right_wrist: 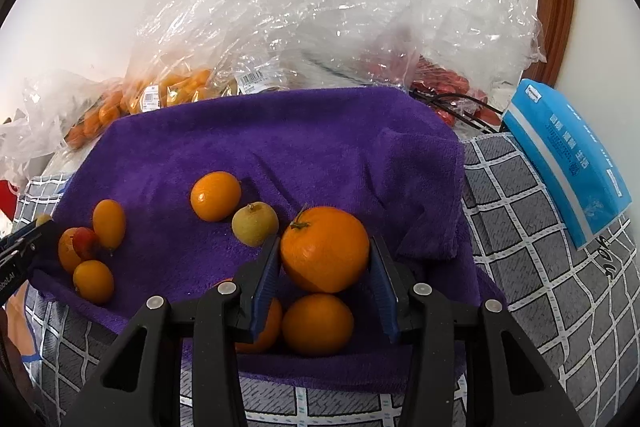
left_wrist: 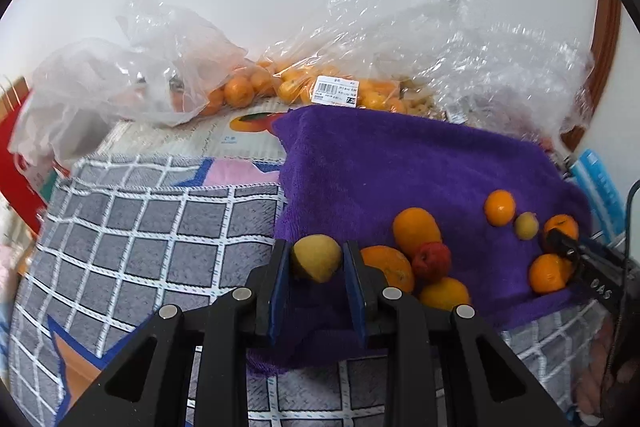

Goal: Organize fruits

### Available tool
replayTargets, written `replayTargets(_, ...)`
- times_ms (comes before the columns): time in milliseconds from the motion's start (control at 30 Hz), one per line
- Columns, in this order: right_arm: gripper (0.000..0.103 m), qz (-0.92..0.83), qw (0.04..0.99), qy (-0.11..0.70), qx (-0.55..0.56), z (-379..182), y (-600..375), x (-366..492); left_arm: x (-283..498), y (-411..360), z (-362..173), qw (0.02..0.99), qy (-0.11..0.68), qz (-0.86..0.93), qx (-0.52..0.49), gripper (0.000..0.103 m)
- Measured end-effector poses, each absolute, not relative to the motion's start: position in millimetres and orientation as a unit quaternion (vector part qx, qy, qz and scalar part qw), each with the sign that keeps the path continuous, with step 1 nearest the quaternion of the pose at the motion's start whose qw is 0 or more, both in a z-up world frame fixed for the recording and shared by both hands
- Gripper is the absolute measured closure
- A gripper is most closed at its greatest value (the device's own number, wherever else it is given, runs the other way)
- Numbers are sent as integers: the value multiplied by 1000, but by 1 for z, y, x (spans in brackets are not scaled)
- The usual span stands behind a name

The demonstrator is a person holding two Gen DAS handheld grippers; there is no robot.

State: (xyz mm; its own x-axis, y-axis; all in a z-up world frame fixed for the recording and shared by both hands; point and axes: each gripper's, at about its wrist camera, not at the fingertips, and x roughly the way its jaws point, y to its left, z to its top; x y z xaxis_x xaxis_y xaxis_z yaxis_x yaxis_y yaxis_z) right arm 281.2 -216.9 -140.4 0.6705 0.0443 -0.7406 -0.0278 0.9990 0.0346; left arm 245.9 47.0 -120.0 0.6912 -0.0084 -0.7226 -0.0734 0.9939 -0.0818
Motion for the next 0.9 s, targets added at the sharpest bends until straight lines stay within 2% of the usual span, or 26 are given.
replayTargets(100, 57, 19, 919, 394, 8, -133, -215, 276, 242, 58, -118, 914, 392, -21, -99, 77)
replayTargets(300, 55, 19, 925, 379, -3, -121, -211, 267, 237, 63, -115, 907, 400, -31, -126, 76)
replayTargets(433, 55, 18, 929, 370, -7, -112, -210, 258, 228, 65, -110, 906, 400, -36, -134, 69)
replayTargets(533, 54, 22, 931, 364, 4, -103, -212, 249, 218, 66, -103, 908, 395, -38, -132, 58)
replayTargets(633, 51, 25, 934, 356, 13, -92, -212, 236, 204, 61, -93, 913, 389, -36, -120, 56)
replayTargets(900, 50, 24, 942, 335, -6, -55, -198, 186, 160, 36, -62, 926, 369, -19, -74, 39)
